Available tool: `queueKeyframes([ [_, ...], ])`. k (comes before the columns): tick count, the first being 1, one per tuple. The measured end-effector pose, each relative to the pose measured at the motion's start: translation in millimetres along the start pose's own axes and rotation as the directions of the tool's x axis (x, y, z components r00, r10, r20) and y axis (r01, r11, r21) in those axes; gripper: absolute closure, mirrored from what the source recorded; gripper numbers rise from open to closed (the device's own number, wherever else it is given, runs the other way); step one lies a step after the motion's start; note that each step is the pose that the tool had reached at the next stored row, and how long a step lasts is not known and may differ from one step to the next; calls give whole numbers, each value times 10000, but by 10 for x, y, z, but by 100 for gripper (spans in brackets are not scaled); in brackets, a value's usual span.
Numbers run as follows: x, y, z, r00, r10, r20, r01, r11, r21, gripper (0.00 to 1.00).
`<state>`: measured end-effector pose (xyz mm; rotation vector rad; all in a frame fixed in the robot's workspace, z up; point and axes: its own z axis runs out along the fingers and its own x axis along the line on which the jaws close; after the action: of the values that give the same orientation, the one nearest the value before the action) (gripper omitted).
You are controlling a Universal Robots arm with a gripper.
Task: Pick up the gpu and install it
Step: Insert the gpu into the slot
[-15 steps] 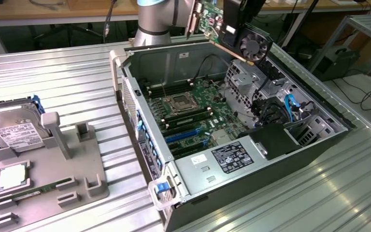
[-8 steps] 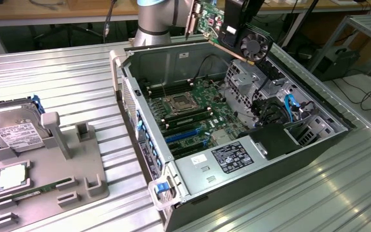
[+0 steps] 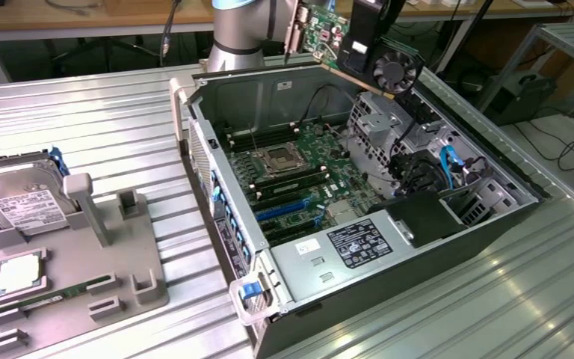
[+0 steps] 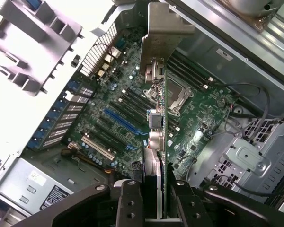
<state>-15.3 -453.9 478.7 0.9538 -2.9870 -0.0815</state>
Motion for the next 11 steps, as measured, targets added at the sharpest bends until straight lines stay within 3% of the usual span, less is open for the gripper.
queueKeyframes([
  [7, 2, -3, 0, 9986, -531, -27, 531, 9986, -7, 72],
  [11, 3, -4, 0, 9949, -1006, -50, 1006, 9949, -15, 72],
])
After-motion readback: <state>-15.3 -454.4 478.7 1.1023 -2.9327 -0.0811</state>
